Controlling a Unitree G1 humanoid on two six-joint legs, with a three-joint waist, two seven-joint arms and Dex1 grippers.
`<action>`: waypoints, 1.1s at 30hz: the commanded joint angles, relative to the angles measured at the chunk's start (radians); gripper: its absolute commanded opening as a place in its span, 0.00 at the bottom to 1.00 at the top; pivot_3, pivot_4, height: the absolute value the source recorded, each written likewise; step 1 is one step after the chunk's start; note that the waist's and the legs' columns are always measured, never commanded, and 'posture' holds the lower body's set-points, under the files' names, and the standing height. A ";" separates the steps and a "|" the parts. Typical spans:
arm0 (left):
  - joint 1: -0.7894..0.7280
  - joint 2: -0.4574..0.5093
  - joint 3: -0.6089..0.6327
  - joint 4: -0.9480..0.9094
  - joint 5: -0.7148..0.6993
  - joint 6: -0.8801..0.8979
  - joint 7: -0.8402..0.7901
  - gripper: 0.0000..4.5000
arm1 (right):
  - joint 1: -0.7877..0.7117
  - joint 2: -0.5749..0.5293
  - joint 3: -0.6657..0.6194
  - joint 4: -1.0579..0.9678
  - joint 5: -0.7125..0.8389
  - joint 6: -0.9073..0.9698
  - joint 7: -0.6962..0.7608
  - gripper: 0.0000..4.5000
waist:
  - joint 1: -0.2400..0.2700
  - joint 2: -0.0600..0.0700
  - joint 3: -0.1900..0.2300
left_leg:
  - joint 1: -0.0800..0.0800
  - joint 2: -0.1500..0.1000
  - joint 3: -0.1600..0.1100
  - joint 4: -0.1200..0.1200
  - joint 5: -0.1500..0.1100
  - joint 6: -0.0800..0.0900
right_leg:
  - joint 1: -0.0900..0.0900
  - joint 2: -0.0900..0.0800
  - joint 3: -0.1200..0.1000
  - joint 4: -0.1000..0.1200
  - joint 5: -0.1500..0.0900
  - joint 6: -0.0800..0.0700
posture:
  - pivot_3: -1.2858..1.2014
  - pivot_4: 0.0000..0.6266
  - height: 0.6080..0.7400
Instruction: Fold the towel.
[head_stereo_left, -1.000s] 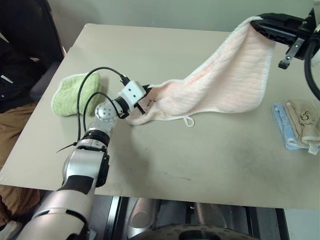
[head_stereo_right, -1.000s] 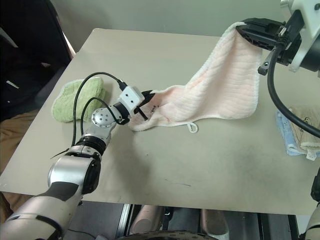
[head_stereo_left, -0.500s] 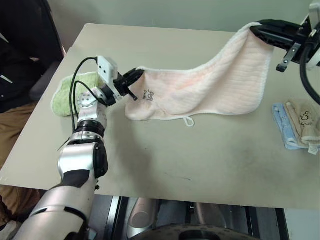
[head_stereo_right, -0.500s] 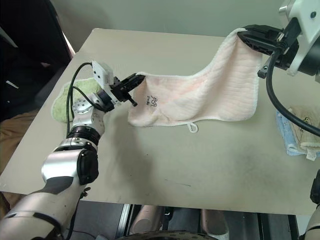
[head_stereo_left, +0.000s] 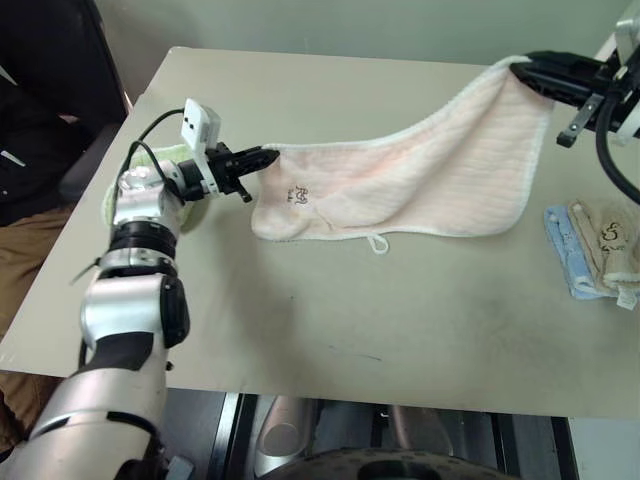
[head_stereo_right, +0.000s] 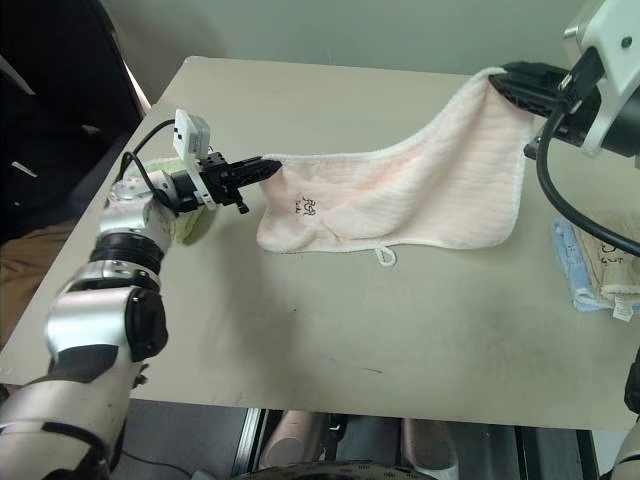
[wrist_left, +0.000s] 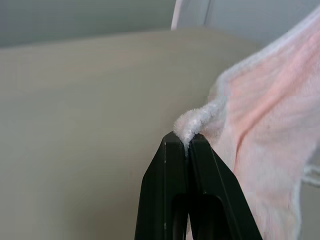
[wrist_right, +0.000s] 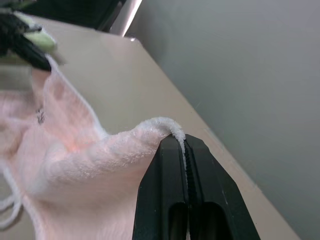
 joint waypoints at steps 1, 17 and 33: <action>-0.043 0.057 -0.029 0.001 0.041 0.025 -0.047 0.01 | 0.019 -0.050 -0.030 0.010 -0.010 -0.033 0.049 0.00 | 0.000 0.000 0.000 | 0.000 0.000 0.000 0.000 0.000 0.000 | 0.000 0.000 0.000 0.000 -0.001 0.000 | 0.52 0.24 1.00; -0.267 0.017 0.138 0.134 0.025 -0.175 0.509 0.01 | -0.171 0.044 0.053 0.422 -0.160 -0.259 0.025 0.00 | -0.006 -0.001 0.002 | -0.002 0.000 0.000 0.000 0.001 0.001 | -0.002 0.000 0.000 0.000 0.003 0.005 | 0.52 0.24 1.00; -0.340 0.080 0.128 0.172 0.132 -0.270 0.707 0.01 | -0.413 0.186 0.080 1.057 -0.385 -0.803 -0.212 0.00 | -0.014 0.002 0.006 | -0.012 0.002 0.001 -0.007 0.004 -0.004 | -0.018 -0.001 -0.001 0.000 0.007 0.005 | 0.52 0.24 1.00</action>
